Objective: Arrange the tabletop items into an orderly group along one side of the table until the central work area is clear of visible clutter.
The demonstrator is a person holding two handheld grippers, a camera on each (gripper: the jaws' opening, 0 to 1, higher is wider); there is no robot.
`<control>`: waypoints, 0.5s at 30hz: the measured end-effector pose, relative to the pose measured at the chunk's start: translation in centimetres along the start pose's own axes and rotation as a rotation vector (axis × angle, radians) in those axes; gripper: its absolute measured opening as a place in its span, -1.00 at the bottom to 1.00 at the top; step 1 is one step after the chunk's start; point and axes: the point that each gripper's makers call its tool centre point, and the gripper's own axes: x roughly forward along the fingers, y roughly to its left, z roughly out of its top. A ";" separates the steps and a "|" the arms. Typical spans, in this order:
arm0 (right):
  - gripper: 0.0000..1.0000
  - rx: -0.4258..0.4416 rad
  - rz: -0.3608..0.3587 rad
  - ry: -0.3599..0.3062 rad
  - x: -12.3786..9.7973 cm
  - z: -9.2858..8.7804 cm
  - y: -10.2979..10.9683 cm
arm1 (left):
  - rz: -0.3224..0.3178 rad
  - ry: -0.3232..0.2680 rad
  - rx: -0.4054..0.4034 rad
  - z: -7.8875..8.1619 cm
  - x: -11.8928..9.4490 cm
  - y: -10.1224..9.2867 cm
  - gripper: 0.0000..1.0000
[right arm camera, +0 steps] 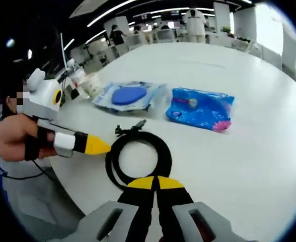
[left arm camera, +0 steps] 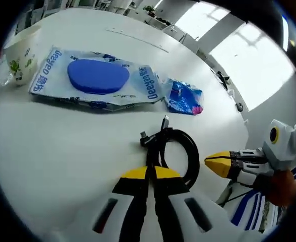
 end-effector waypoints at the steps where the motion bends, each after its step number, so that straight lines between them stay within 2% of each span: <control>1: -1.00 0.004 -0.004 0.003 0.0 -0.1 -0.2 | 0.000 0.003 0.008 0.2 0.1 -0.1 -1.00; 15: -1.00 0.051 -0.015 0.000 0.2 -0.1 -0.7 | 0.011 -0.002 0.029 2.3 1.4 -0.1 -1.00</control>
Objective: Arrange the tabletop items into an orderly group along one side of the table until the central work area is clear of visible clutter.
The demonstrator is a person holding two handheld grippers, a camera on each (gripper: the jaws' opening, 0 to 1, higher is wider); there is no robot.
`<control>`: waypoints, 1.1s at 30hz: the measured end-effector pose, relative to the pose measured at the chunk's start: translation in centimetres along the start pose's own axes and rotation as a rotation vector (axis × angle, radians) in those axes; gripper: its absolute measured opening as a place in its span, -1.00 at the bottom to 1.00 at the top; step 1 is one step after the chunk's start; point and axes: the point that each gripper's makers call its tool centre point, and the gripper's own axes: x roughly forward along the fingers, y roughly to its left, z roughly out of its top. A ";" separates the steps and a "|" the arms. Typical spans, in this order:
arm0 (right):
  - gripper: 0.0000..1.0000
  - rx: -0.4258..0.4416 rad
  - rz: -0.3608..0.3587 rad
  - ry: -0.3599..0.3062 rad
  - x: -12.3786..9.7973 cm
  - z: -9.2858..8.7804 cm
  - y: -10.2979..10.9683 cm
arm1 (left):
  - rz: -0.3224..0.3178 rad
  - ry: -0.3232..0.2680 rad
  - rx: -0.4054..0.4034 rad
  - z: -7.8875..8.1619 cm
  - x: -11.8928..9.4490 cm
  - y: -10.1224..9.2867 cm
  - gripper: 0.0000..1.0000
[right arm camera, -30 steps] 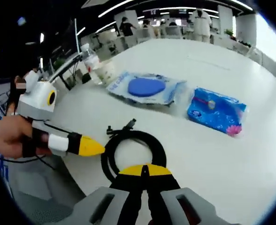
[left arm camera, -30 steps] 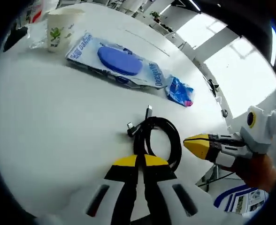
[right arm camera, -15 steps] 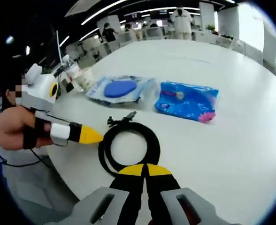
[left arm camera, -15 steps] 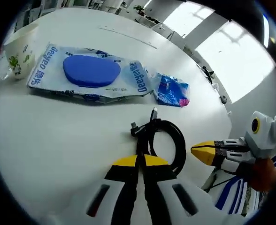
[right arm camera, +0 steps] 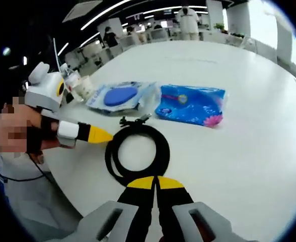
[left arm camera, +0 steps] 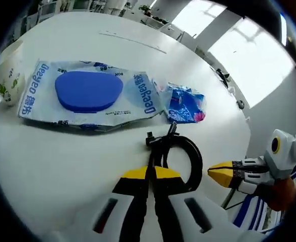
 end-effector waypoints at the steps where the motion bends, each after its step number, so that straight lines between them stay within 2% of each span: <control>1: -1.00 0.005 -0.001 0.001 0.1 0.0 -0.1 | 0.002 -0.003 -0.002 0.1 0.0 0.1 -1.00; 9: -1.00 0.015 -0.001 0.001 0.1 0.0 0.1 | 0.004 -0.010 -0.008 0.7 0.3 0.1 -1.00; 12: -1.00 0.020 0.001 0.000 0.0 -0.1 0.1 | 0.009 -0.024 0.019 1.1 0.4 0.3 -1.00; 18: -1.00 0.031 0.000 -0.003 -0.1 -0.3 0.1 | 0.007 -0.029 0.019 1.1 -0.2 0.5 -1.00; 26: -1.00 0.033 0.000 -0.011 -0.2 0.0 -0.1 | 0.006 -0.039 0.019 0.5 -1.4 0.9 -1.00; 30: -1.00 0.014 0.007 -0.016 -0.3 0.4 -0.3 | 0.017 -0.040 0.082 0.5 -2.4 1.6 -1.00; 33: -1.00 -0.015 0.008 -0.024 -0.6 0.9 -0.6 | 0.013 -0.056 0.091 0.7 -3.6 2.2 -1.00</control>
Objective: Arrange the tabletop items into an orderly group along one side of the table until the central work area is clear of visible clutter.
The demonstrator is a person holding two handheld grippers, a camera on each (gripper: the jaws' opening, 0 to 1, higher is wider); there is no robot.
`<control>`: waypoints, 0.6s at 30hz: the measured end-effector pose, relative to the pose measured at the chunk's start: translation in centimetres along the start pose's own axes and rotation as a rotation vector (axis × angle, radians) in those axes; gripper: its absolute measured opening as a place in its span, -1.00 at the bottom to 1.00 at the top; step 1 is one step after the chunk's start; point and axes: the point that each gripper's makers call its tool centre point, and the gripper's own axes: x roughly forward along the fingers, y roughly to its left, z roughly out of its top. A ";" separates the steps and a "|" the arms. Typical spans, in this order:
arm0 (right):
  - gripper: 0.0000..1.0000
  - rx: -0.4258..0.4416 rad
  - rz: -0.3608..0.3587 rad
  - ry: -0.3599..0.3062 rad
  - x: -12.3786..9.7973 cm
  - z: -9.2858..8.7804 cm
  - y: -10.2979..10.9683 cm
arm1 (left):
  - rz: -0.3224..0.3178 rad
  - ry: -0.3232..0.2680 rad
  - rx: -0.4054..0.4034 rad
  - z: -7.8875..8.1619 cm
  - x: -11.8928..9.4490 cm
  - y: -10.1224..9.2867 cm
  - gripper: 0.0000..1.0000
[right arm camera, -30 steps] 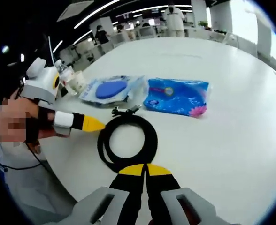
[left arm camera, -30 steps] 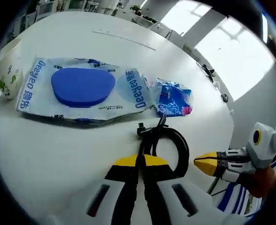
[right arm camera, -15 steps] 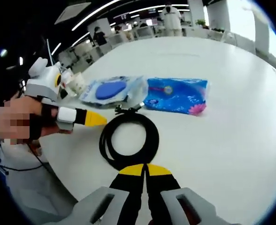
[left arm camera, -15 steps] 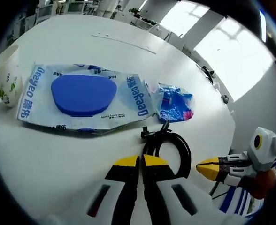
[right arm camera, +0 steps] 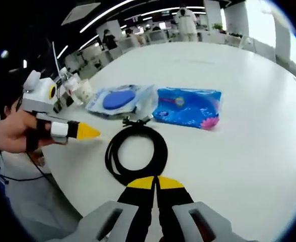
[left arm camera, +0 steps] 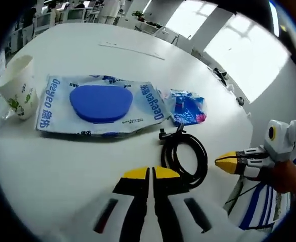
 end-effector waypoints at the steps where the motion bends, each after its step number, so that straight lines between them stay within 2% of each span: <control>1: -1.00 -0.011 0.002 -0.006 -0.2 0.2 -0.2 | 0.003 -0.007 0.011 0.1 -0.5 0.4 -1.00; 5: -0.96 -0.044 0.004 -0.023 -0.8 0.7 -1.0 | 0.016 -0.033 0.038 0.7 -2.4 2.0 -1.00; 10: -0.83 -0.047 0.014 -0.042 -1.7 1.2 -2.6 | 0.050 -0.065 0.059 1.0 -5.3 5.0 -1.00; 15: -0.71 -0.043 0.006 -0.055 -2.5 1.4 -3.6 | 0.080 -0.094 0.056 0.9 -8.4 8.0 -0.89; 18: -0.57 -0.034 0.029 -0.050 -2.8 1.2 -3.8 | 0.091 -0.123 0.052 0.9 -10.2 9.5 -0.83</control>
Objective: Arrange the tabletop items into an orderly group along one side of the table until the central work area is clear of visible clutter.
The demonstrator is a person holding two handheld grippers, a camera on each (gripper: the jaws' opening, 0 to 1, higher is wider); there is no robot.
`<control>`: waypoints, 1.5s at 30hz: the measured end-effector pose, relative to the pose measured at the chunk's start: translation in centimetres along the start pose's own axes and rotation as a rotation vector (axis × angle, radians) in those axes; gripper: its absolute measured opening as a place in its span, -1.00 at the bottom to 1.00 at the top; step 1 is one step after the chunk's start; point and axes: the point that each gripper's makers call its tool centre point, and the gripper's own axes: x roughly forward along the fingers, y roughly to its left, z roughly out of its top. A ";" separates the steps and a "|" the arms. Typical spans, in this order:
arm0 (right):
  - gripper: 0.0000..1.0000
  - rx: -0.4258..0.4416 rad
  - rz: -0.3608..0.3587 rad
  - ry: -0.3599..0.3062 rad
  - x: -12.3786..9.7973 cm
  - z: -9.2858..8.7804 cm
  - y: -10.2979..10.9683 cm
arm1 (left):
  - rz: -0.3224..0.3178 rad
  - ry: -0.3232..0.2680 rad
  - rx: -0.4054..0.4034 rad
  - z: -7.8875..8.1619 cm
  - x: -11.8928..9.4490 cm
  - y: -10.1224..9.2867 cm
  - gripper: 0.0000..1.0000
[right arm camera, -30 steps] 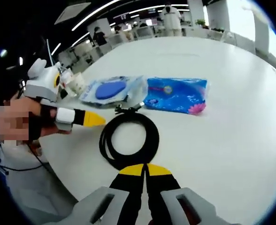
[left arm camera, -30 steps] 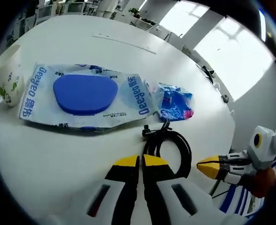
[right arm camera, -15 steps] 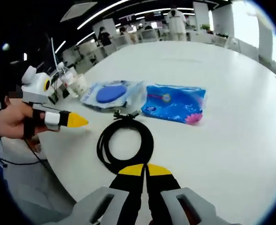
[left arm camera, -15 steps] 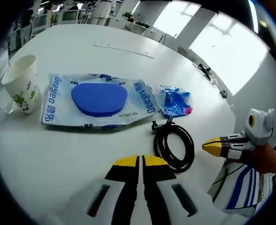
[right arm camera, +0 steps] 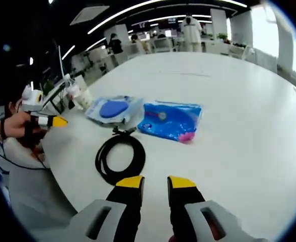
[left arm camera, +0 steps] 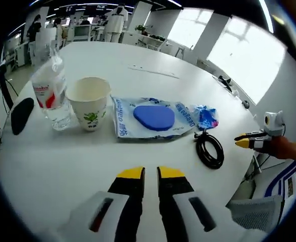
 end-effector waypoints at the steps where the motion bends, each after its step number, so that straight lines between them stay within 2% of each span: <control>1: -0.51 -0.004 0.009 0.002 -0.1 0.0 0.1 | 0.008 -0.013 0.002 0.0 -0.6 0.9 -0.80; 9: -0.06 -0.165 0.094 0.040 -1.3 -0.7 1.7 | 0.030 -0.034 0.083 -0.8 -4.5 4.6 -0.46; 13: 0.10 -0.261 0.098 0.057 -1.9 -0.5 2.1 | 0.010 -0.031 0.126 -1.1 -5.7 5.2 -0.23; 17: 0.18 -0.313 0.101 0.071 -1.9 -0.2 2.6 | -0.011 -0.027 0.147 -1.3 -5.9 5.2 -0.08; 29: 0.20 -0.331 0.092 0.072 -1.7 0.4 3.2 | -0.029 -0.040 0.159 -1.0 -5.9 4.5 0.04; 45: 0.18 -0.327 0.100 0.109 -1.6 -0.8 4.2 | -0.025 -0.061 0.148 -1.3 -6.3 4.2 0.08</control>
